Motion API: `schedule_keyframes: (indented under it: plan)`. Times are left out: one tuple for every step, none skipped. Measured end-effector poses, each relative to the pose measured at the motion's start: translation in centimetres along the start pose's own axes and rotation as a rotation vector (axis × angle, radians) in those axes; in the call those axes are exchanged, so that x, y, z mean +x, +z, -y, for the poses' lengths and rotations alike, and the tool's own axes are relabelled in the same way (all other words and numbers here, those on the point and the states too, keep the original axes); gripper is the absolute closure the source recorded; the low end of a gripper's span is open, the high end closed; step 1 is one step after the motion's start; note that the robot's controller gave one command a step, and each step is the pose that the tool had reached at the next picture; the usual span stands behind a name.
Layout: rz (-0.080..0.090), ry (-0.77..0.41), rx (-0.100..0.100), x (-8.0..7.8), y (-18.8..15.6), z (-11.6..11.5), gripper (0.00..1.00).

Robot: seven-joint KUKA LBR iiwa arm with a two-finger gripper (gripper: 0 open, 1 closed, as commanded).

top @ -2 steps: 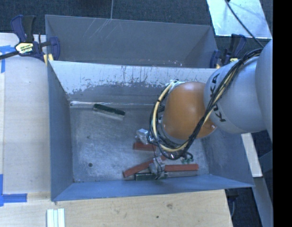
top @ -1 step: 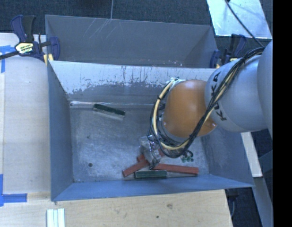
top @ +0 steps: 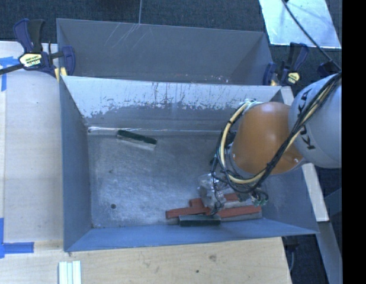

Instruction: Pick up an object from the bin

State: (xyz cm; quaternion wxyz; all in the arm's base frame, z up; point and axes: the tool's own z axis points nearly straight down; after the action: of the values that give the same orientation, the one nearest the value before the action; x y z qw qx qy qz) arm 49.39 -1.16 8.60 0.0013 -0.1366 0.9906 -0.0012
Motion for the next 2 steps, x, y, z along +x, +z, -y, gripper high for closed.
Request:
schedule_keyframes:
  plan:
    - [0.003, 0.007, 0.001, 2.04, -0.84, 5.0, 1.0]
    - [0.001, 0.003, -0.002, 1.97, -0.77, 4.66, 0.0]
